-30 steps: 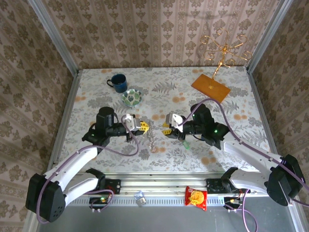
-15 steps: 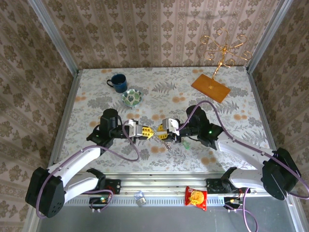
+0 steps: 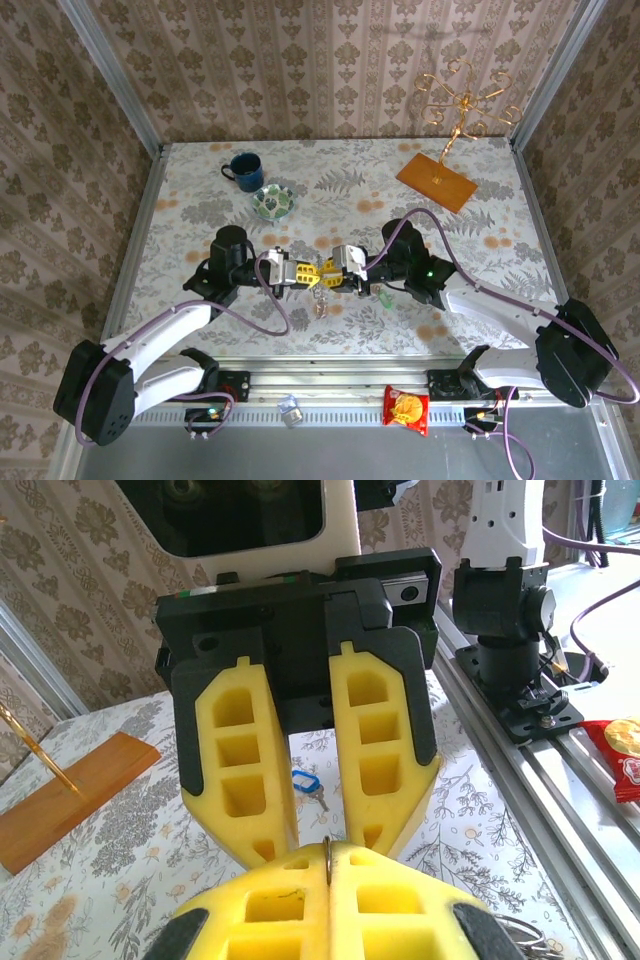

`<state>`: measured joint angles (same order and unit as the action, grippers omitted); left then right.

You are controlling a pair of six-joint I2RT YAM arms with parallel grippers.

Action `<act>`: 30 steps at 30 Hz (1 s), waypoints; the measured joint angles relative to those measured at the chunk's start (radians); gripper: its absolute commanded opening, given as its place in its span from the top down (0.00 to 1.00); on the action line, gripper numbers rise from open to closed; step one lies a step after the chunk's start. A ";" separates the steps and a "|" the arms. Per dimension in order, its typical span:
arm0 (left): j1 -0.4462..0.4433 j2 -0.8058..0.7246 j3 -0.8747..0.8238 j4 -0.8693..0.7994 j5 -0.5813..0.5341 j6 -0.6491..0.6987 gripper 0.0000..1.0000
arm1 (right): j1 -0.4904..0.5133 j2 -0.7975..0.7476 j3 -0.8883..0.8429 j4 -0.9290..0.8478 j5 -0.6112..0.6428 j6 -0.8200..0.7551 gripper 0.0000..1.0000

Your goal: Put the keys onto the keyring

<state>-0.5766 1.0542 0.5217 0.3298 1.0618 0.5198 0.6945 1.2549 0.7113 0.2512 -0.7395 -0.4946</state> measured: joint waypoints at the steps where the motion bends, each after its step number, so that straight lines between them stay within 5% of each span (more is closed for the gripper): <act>1: 0.000 0.001 -0.003 0.009 0.000 -0.002 1.00 | 0.000 0.002 0.000 0.004 -0.002 0.003 0.83; 5: 0.003 0.011 -0.016 0.046 -0.006 -0.017 1.00 | -0.005 0.005 -0.006 0.013 -0.002 0.014 1.00; 18: -0.003 0.045 -0.023 0.017 -0.051 -0.026 0.93 | -0.006 0.017 -0.033 0.005 0.051 0.013 1.00; 30: -0.006 0.063 -0.024 -0.039 -0.071 0.002 1.00 | -0.002 0.039 -0.033 -0.030 0.059 -0.027 1.00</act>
<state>-0.5831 1.1175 0.4980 0.2913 0.9905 0.5213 0.6922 1.2934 0.6785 0.2211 -0.6804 -0.5213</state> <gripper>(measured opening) 0.056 0.063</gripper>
